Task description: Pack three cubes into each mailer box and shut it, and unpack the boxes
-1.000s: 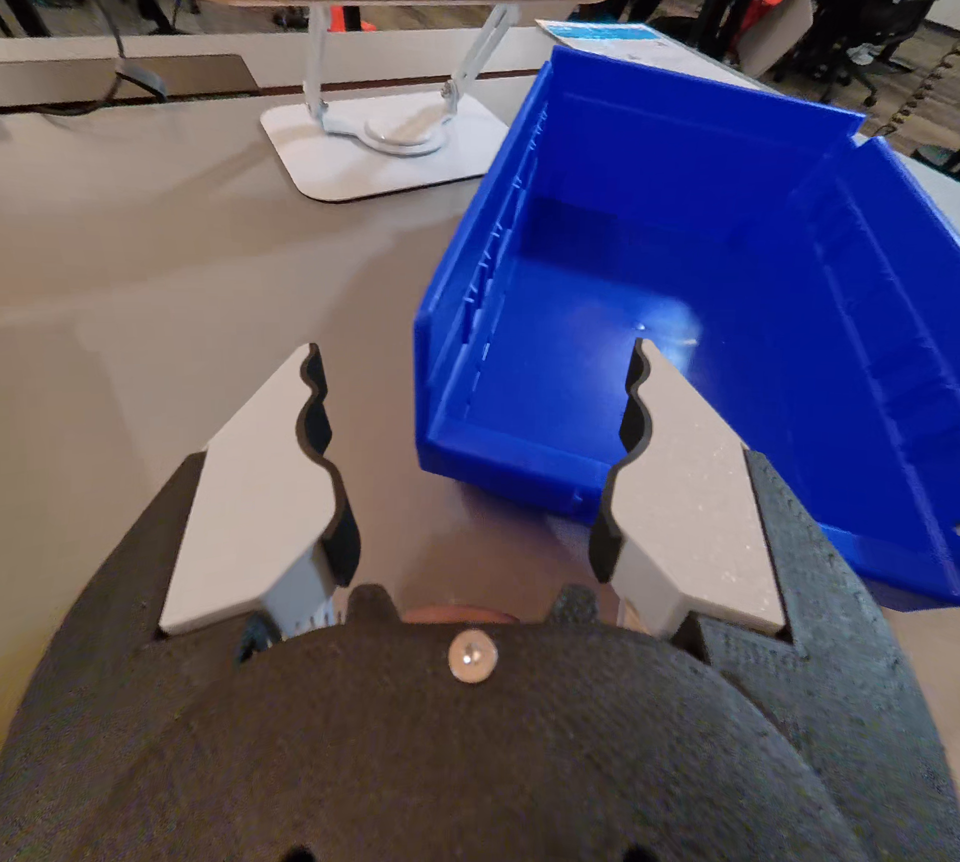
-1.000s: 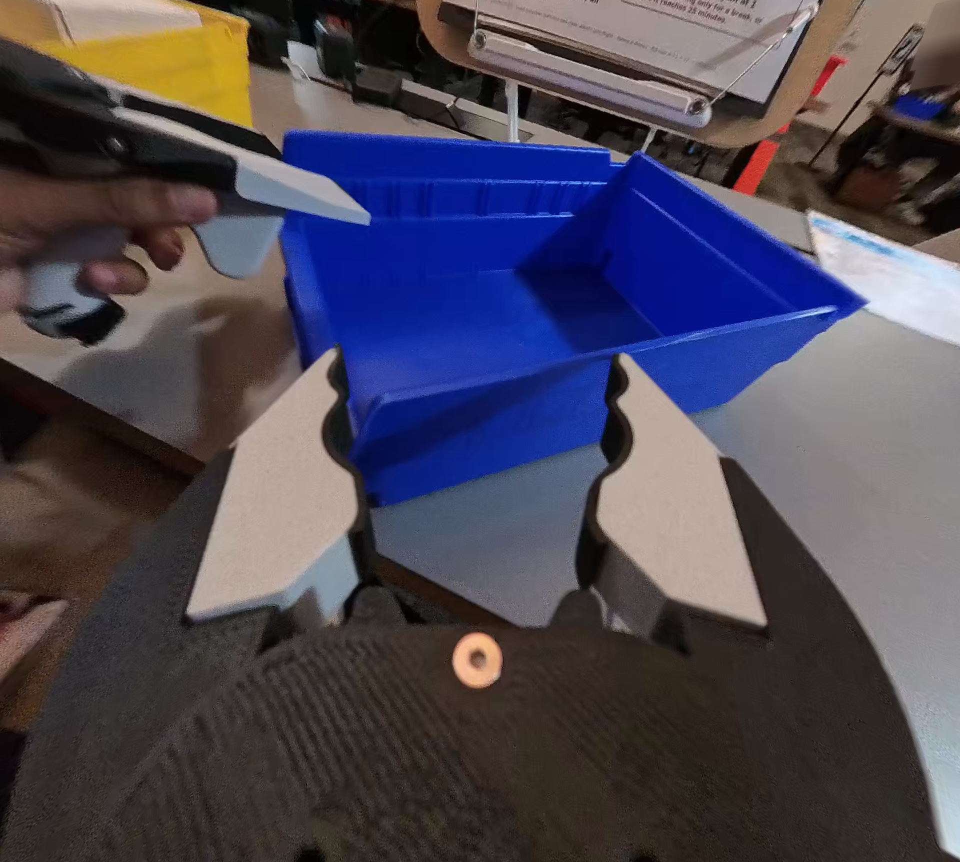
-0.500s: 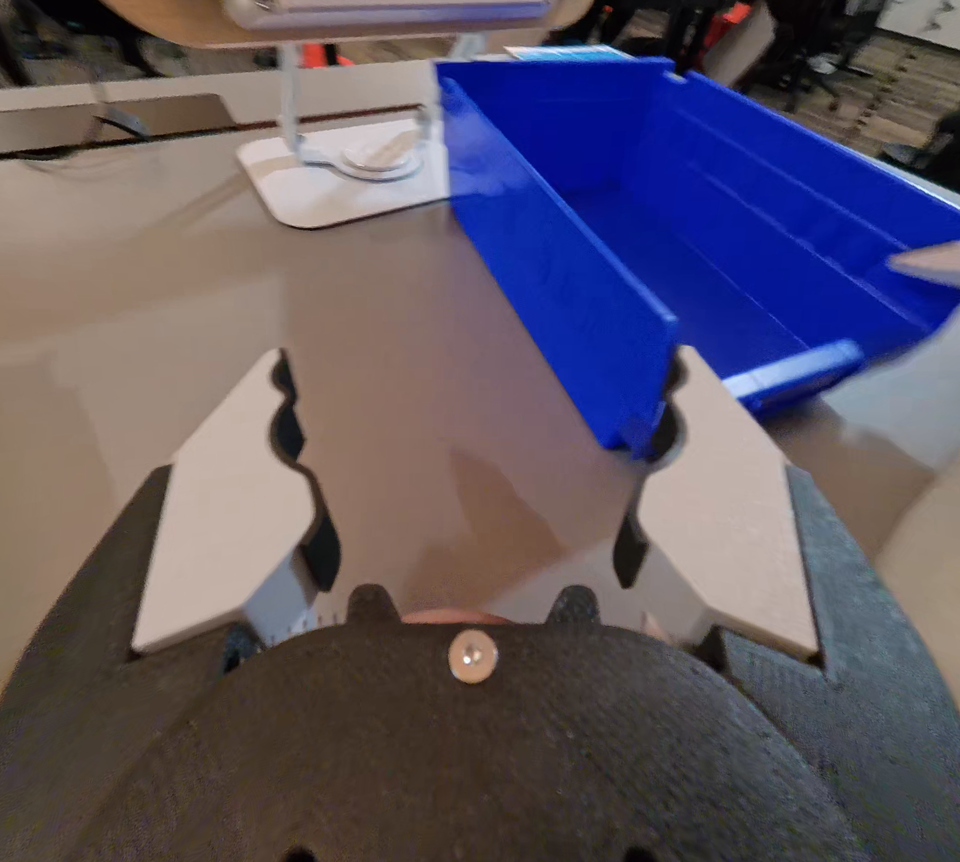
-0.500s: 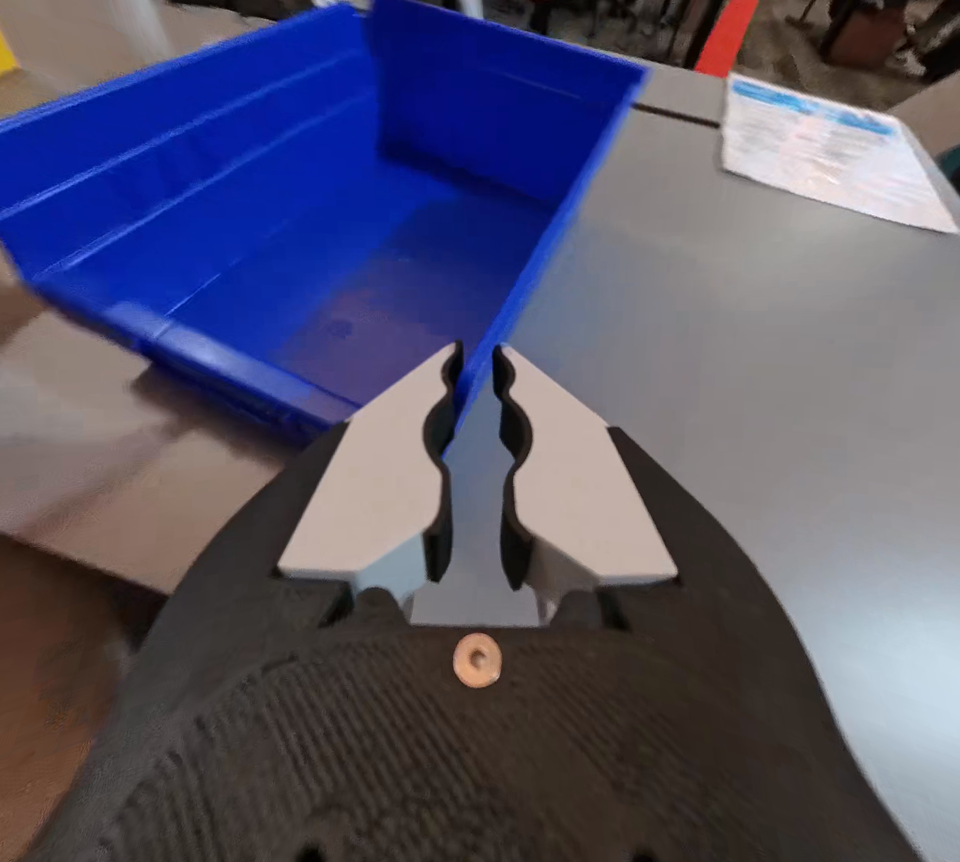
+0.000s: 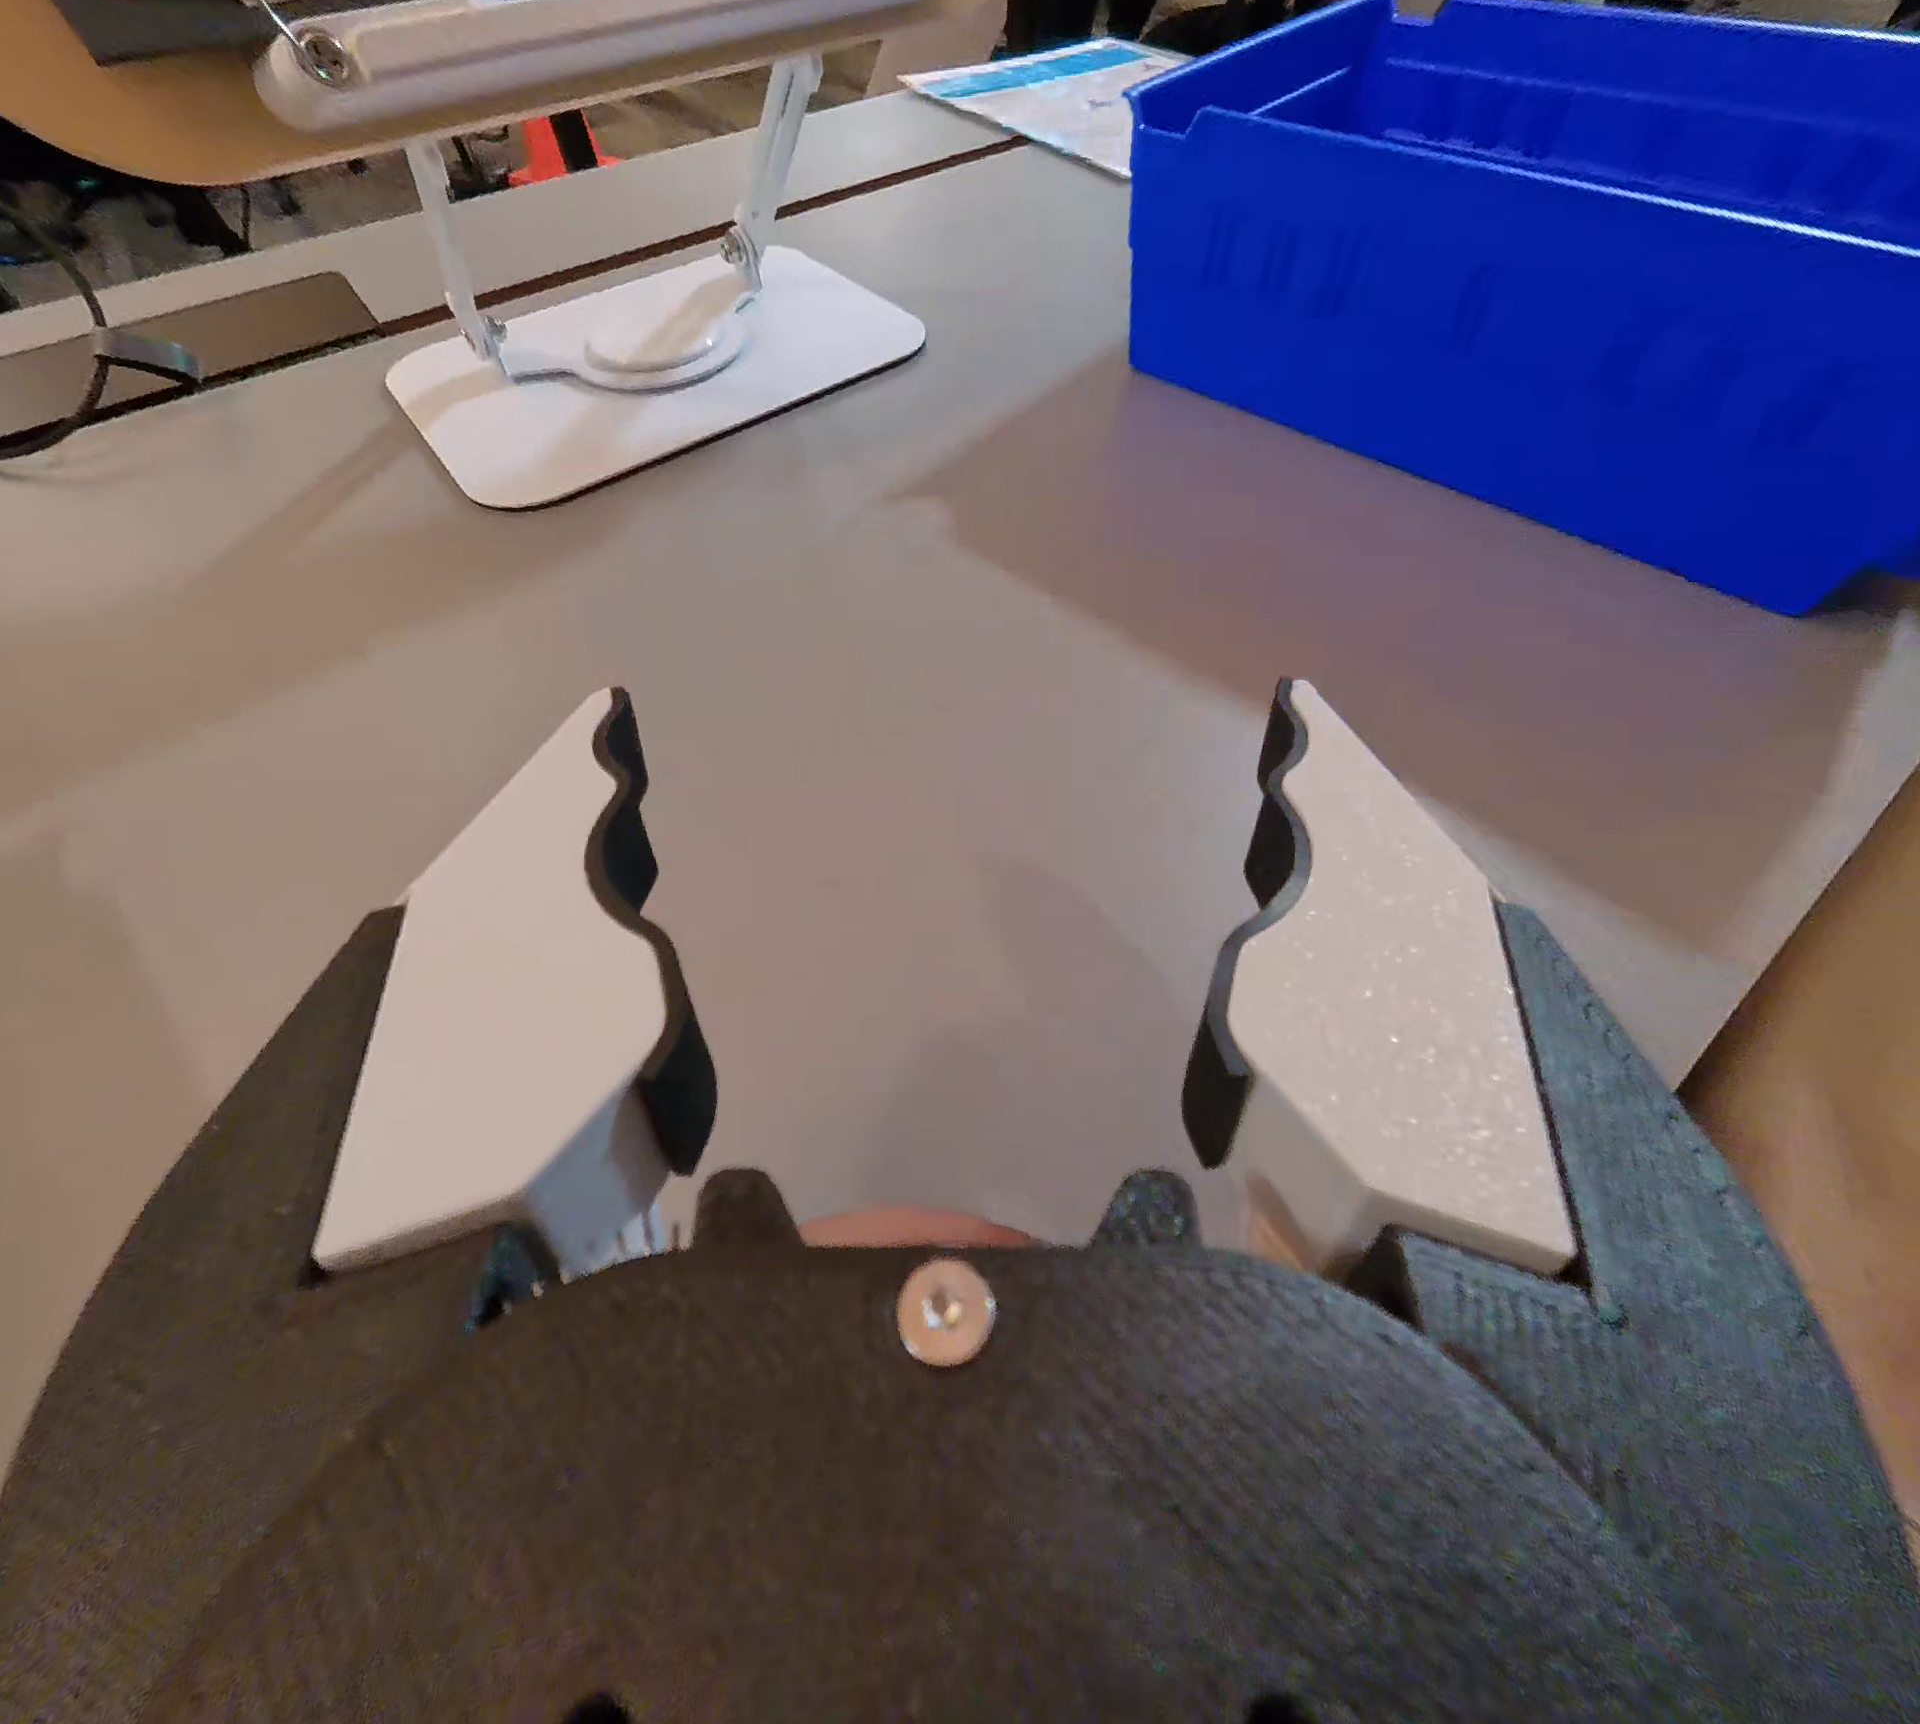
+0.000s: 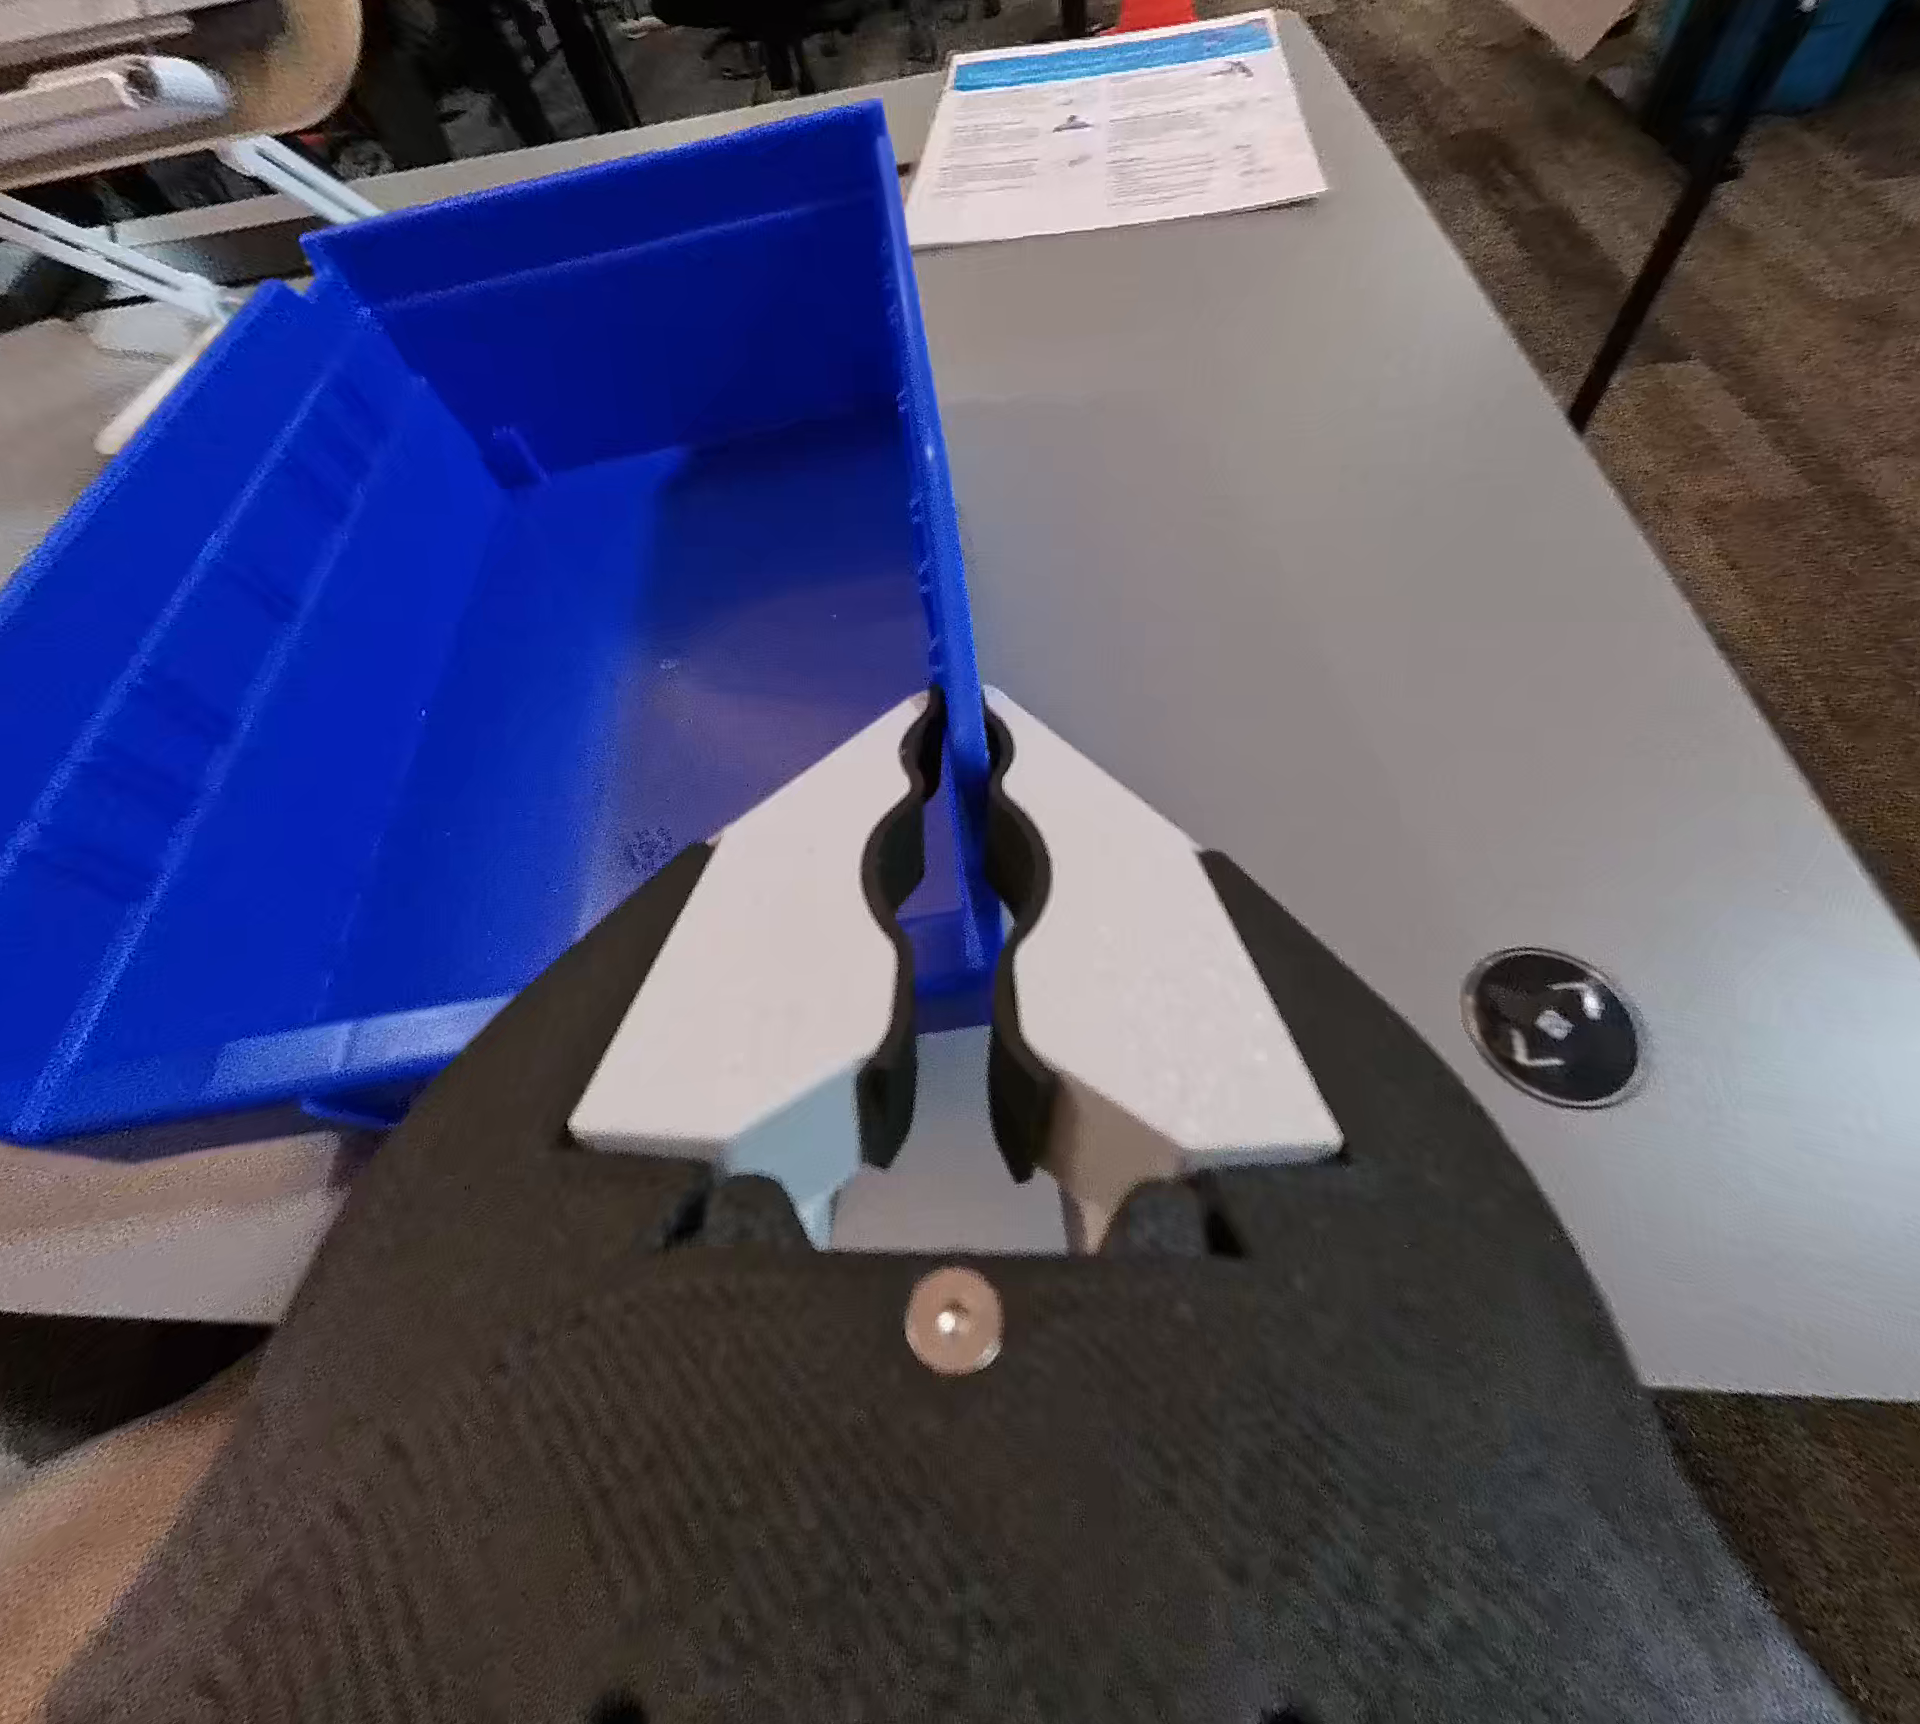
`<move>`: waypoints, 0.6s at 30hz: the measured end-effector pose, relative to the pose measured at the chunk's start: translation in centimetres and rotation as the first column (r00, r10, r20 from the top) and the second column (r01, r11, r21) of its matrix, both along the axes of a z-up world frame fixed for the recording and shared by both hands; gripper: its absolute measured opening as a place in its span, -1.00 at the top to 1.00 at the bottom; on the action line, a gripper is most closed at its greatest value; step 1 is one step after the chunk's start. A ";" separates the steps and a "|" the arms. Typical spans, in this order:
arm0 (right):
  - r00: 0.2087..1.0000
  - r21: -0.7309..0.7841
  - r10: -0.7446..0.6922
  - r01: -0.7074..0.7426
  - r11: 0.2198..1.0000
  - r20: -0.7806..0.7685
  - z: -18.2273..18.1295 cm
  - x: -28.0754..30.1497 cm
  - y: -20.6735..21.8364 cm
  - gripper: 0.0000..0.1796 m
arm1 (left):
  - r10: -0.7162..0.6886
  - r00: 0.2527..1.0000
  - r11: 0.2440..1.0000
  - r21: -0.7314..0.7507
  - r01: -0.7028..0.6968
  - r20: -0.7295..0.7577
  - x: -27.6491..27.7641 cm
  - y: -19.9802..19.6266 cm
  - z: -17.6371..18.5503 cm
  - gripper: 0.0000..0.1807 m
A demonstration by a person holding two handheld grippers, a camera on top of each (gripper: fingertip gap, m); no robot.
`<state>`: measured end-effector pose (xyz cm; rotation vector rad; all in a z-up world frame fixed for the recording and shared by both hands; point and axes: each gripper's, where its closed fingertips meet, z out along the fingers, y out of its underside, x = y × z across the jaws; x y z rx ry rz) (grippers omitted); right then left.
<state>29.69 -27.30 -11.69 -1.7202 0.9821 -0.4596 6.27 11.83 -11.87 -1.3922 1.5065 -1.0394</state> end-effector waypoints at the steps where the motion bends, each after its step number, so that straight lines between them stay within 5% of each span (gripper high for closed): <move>1: 1.000 -0.003 -0.008 0.008 1.000 0.004 0.0 0.2 -0.4 0.97 | 0.001 1.000 1.000 0.006 -0.001 0.009 0.0 0.0 0.2 -0.29; 18: 0.990 0.022 -0.141 0.141 0.990 0.028 -0.1 2.6 -3.1 0.94 | 0.034 0.999 0.999 0.039 -0.034 -0.001 -0.6 0.8 -0.2 -0.26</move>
